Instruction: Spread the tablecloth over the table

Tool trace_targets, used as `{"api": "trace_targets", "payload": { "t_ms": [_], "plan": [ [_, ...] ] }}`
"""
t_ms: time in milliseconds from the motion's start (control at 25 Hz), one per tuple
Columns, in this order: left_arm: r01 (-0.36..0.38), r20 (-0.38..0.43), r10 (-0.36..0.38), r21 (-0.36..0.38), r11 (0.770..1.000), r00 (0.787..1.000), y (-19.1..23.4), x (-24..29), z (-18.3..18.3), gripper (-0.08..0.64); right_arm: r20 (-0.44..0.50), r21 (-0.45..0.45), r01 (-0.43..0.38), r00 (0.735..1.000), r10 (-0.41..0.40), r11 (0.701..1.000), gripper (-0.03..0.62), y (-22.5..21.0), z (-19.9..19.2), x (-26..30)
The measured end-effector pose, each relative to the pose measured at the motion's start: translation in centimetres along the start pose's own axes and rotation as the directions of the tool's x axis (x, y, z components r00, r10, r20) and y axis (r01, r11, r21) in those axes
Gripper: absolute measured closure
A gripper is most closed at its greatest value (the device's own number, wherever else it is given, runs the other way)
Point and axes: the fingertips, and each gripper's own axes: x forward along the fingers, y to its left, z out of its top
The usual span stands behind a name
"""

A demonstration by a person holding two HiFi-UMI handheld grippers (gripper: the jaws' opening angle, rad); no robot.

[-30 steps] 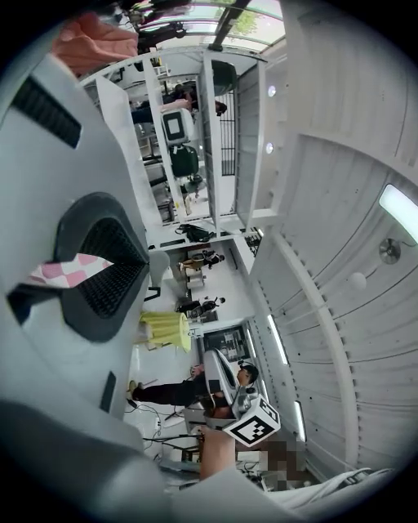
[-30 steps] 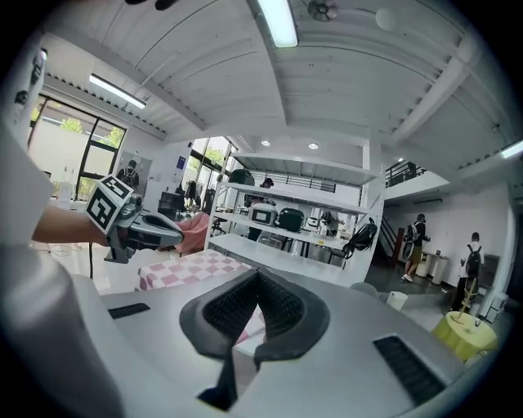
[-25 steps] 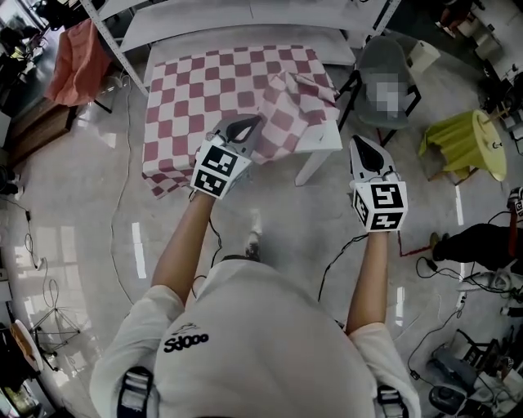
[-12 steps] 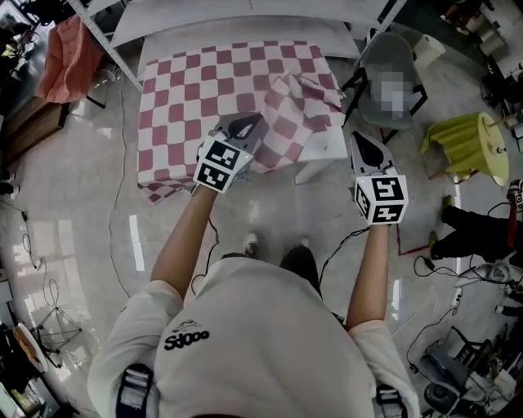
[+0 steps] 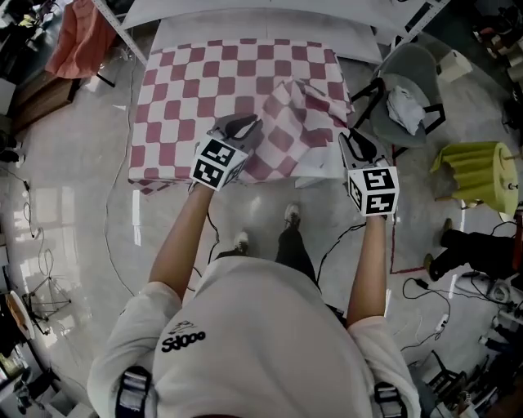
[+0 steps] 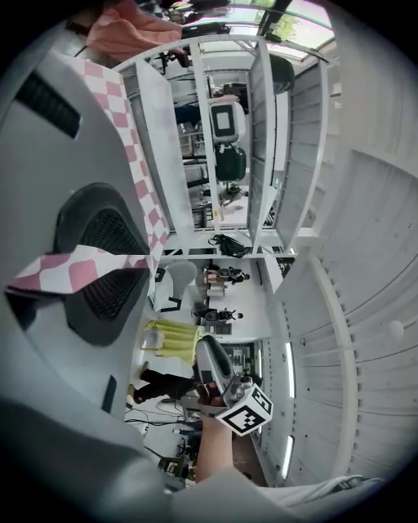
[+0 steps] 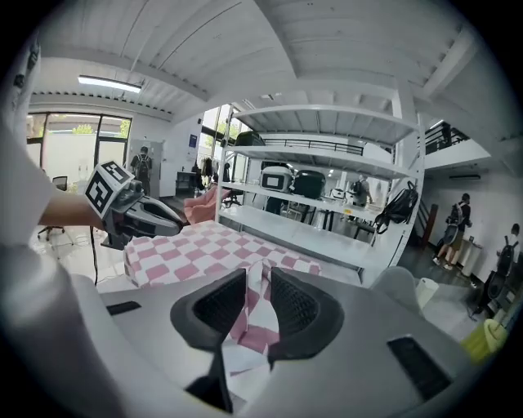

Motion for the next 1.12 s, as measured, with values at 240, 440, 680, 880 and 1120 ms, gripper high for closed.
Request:
{"api": "trace_targets", "payload": {
  "t_ms": [240,440,680,880,1120],
  "plan": [
    [-0.038,-0.096,0.033,-0.055,0.998,0.995,2.0,4.8,-2.7,0.421,-0.078,-0.028,-0.106,0.992,0.104,0.994,0.449,-2.7,-2.8,7.0],
    [-0.054,-0.176,0.037,-0.095,0.994,0.984,2.6,8.8,-5.3,0.407,-0.141,-0.049,-0.178,0.975,0.170,0.983,0.426,-4.3,-5.7,12.4],
    [-0.046,-0.221,0.020,-0.113,0.993,0.975,3.2,13.5,-7.2,0.375,-0.174,-0.096,-0.234,0.961,0.215,0.967,0.418,-5.7,-7.5,18.0],
    [-0.042,-0.278,-0.002,-0.152,0.987,0.961,4.3,15.5,-10.1,0.304,-0.229,-0.118,-0.313,0.932,0.281,0.942,0.394,-5.1,-9.1,21.5],
    [-0.067,-0.316,0.002,-0.194,0.979,0.949,5.3,16.9,-12.7,0.301,-0.283,-0.172,-0.389,0.899,0.333,0.905,0.431,-3.2,-10.0,24.6]
  ]
}}
